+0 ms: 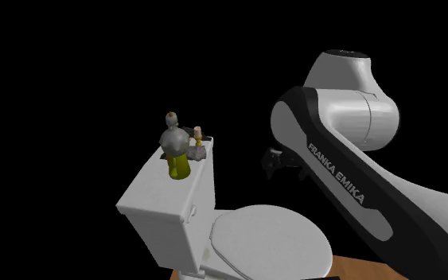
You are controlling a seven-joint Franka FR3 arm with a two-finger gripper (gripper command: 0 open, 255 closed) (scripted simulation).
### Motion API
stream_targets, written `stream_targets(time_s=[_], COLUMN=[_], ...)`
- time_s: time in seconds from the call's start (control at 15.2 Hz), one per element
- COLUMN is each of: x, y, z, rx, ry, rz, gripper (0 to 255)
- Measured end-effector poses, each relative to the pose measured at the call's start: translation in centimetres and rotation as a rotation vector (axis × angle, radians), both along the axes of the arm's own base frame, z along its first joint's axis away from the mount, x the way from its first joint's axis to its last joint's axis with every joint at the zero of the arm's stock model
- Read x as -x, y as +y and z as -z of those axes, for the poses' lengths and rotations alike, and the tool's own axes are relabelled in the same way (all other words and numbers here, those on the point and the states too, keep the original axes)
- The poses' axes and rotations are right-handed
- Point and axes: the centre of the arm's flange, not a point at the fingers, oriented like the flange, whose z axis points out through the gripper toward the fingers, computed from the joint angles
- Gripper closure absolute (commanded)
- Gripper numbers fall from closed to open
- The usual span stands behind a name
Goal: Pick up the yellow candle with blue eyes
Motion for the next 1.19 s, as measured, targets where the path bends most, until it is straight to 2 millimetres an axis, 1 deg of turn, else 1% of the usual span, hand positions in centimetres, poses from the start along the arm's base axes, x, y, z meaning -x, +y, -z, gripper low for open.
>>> stream_targets(time_s=[0.07,0.2,0.33,0.53,0.66,0.73,0.79,0.92,1.06,1.12,1.19], x=[0.0,-1.3,-2.8,-5.4,-7.0,-7.8,-8.7,-10.0,-11.6,-12.4,-13.0], y=[0.0,0.8,2.1,4.6,6.3,7.1,8.3,9.5,11.7,13.0,13.8], z=[0.0,-0.2,-0.3,-1.3,-1.2,-1.5,-2.0,-2.3,-2.6,-3.1,-3.4], rx=[0.000,0.001,0.002,0.003,0.004,0.005,0.005,0.006,0.007,0.007,0.008], ry=[0.000,-0.010,-0.024,-0.049,-0.064,-0.073,-0.081,-0.098,-0.114,-0.122,-0.130], rz=[0.000,-0.024,-0.060,-0.118,-0.157,-0.177,-0.197,-0.236,-0.276,-0.296,-0.316], gripper=[0,0,0,0,0,0,0,0,0,0,0])
